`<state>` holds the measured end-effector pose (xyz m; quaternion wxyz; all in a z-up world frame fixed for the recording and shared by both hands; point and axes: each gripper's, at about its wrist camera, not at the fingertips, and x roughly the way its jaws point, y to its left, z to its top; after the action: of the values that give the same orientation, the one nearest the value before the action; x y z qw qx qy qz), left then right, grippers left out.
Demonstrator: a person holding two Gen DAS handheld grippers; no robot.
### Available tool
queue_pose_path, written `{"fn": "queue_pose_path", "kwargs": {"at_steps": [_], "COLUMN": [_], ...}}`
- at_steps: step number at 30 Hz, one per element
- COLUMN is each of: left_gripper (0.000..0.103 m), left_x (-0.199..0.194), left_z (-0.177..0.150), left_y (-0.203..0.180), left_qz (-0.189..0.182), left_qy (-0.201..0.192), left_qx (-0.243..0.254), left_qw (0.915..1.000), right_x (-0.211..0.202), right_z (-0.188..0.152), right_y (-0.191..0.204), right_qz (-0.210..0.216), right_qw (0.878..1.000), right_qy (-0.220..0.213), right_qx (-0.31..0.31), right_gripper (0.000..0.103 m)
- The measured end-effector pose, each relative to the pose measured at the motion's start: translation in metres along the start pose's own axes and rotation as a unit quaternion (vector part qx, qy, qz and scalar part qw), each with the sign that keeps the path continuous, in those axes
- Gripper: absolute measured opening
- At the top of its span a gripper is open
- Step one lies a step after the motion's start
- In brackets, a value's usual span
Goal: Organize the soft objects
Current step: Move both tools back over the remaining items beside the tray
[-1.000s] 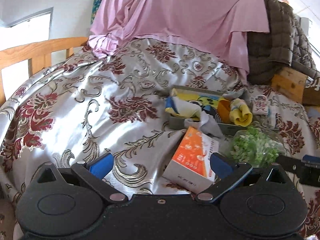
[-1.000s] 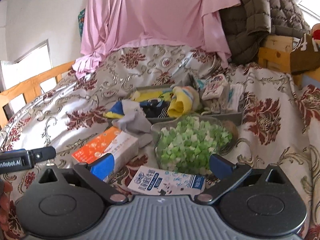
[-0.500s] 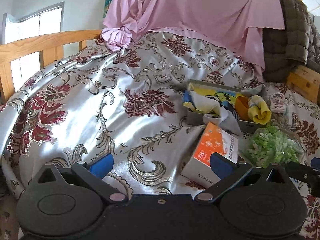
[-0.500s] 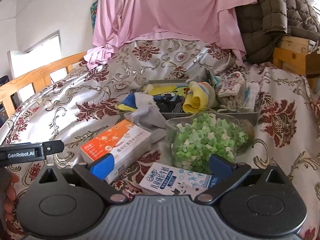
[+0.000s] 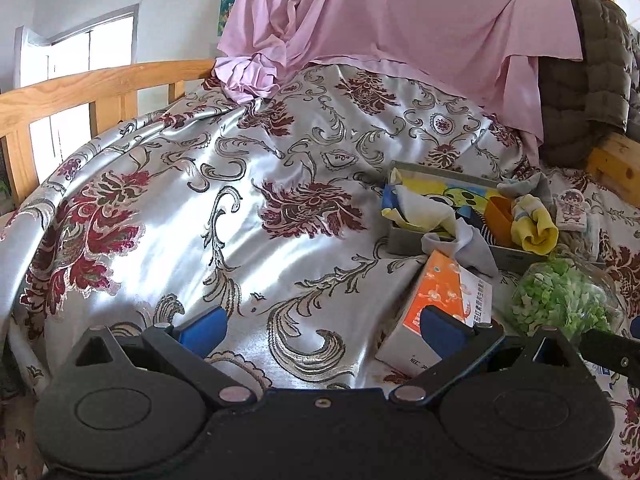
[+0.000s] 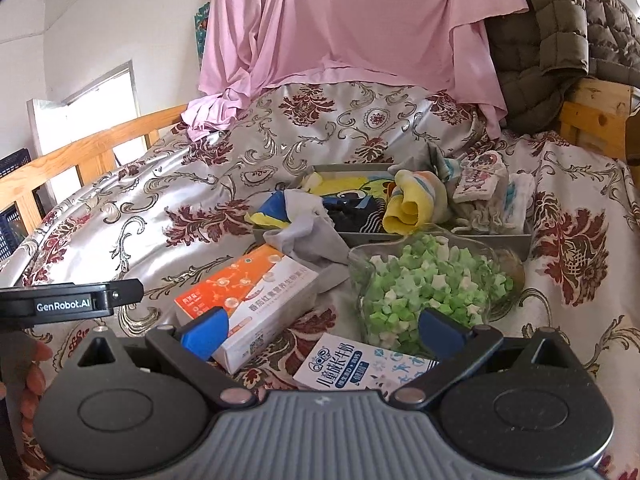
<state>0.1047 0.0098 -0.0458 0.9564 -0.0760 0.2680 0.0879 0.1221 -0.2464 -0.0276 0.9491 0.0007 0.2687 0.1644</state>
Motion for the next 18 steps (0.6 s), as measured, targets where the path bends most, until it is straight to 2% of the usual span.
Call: {"fn": "queue_pose_path", "kwargs": {"at_steps": [11,18], "left_gripper": [0.102,0.102], "left_x": [0.018,0.048], "left_z": [0.025,0.050], "left_y": [-0.010,-0.023], "left_qz": [-0.004,-0.020], "left_qy": [-0.013,-0.020], "left_qx": [0.011,0.014], "left_qw": [0.9998,0.9995], "right_x": [0.019,0.042], "right_z": [0.010,0.021], "right_y": [0.003,0.003], "right_qz": [0.006,0.030], "right_qw": [0.999,0.998], "right_qy": [-0.018,-0.041], "right_qx": [-0.026,-0.038], "right_gripper": [0.103,0.103]}}
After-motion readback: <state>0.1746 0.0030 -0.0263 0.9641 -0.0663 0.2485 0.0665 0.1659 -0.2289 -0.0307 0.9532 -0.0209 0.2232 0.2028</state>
